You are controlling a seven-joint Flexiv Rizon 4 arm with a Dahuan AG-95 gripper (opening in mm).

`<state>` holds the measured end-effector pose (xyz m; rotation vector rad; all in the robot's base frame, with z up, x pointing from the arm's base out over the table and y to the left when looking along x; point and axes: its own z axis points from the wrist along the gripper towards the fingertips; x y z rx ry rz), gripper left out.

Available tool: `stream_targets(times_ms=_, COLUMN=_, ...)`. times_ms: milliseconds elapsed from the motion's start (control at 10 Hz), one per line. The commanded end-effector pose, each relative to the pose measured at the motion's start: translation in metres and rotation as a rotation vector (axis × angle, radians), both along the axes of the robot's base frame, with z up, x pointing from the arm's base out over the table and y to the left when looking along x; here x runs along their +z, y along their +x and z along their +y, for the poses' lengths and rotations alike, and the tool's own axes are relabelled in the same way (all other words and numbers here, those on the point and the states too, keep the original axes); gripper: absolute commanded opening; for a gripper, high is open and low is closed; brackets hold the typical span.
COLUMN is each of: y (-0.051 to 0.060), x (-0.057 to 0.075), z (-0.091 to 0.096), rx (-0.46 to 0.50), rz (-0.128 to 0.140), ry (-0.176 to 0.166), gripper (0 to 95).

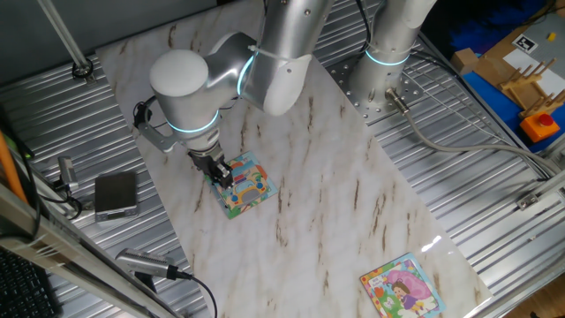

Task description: Assemble one piece of a puzzle

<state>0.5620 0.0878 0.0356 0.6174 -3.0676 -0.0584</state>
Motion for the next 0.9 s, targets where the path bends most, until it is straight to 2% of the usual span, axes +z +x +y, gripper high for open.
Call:
stream_targets(times_ms=100, y=0.001, x=0.000, z=0.001, rx=-0.016, rz=-0.001, ry=0.002, gripper=57.0)
stream_targets(times_ms=400, y=0.001, x=0.000, z=0.001, rx=-0.020, rz=0.005, ry=-0.019, gripper=57.0)
stream_targets(times_ms=500, y=0.002, x=0.001, z=-0.009, rx=-0.006, rz=0.008, ry=-0.022, gripper=57.0)
stream_targets(times_ms=600, y=0.004, x=0.001, z=-0.024, rx=0.008, rz=0.010, ry=-0.023, gripper=38.0)
stream_targets(times_ms=700, y=0.011, x=0.000, z=-0.050, rx=0.043, rz=0.010, ry=-0.023, gripper=38.0)
stream_targets(times_ms=800, y=0.014, x=-0.001, z=-0.062, rx=0.064, rz=0.009, ry=-0.021, gripper=38.0)
stream_targets(times_ms=900, y=0.019, x=-0.003, z=-0.083, rx=0.091, rz=0.008, ry=-0.023, gripper=38.0)
